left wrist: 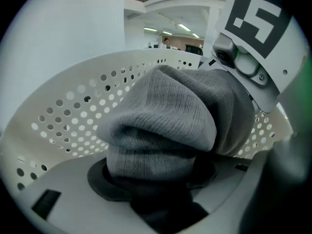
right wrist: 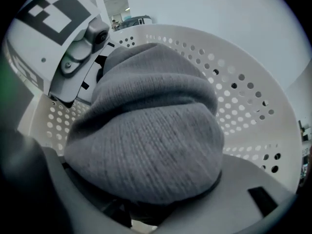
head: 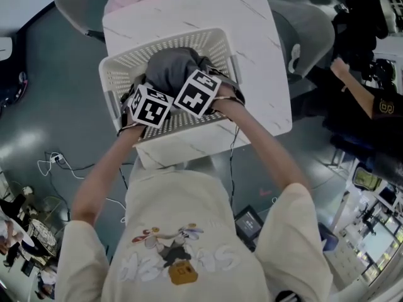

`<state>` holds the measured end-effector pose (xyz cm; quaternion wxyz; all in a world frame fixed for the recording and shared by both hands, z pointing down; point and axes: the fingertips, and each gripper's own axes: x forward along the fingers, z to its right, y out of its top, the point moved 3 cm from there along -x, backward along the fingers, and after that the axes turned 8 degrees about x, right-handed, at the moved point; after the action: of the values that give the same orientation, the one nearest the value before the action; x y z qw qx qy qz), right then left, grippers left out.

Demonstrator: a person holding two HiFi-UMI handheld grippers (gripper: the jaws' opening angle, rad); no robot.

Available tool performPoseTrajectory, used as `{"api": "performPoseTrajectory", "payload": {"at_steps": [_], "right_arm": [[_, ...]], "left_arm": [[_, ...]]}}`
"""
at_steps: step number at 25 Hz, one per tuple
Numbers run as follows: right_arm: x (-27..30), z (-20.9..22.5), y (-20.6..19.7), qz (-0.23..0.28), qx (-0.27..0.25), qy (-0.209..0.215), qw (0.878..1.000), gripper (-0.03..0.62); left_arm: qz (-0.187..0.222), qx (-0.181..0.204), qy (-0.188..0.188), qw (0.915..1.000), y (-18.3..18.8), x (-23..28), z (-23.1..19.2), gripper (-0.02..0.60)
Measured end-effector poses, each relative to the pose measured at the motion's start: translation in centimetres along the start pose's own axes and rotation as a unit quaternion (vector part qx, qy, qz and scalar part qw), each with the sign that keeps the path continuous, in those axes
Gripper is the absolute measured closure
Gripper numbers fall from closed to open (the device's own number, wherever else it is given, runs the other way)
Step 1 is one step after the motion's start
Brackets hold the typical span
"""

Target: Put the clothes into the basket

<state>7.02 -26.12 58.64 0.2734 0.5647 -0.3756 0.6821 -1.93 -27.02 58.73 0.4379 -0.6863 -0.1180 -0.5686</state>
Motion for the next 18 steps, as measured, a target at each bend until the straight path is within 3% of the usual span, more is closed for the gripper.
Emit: {"api": "performPoseTrajectory", "payload": {"at_steps": [8, 18], "right_arm": [[3.4, 0.6, -0.2, -0.019, 0.020, 0.023, 0.999, 0.347], [6.4, 0.4, -0.5, -0.018, 0.052, 0.064, 0.996, 0.335]], "left_arm": [[-0.025, -0.010, 0.012, 0.9996, -1.2, 2.6, -0.2, 0.325], [-0.071, -0.054, -0.027, 0.9957, -2.8, 4.8, -0.3, 0.325]]}}
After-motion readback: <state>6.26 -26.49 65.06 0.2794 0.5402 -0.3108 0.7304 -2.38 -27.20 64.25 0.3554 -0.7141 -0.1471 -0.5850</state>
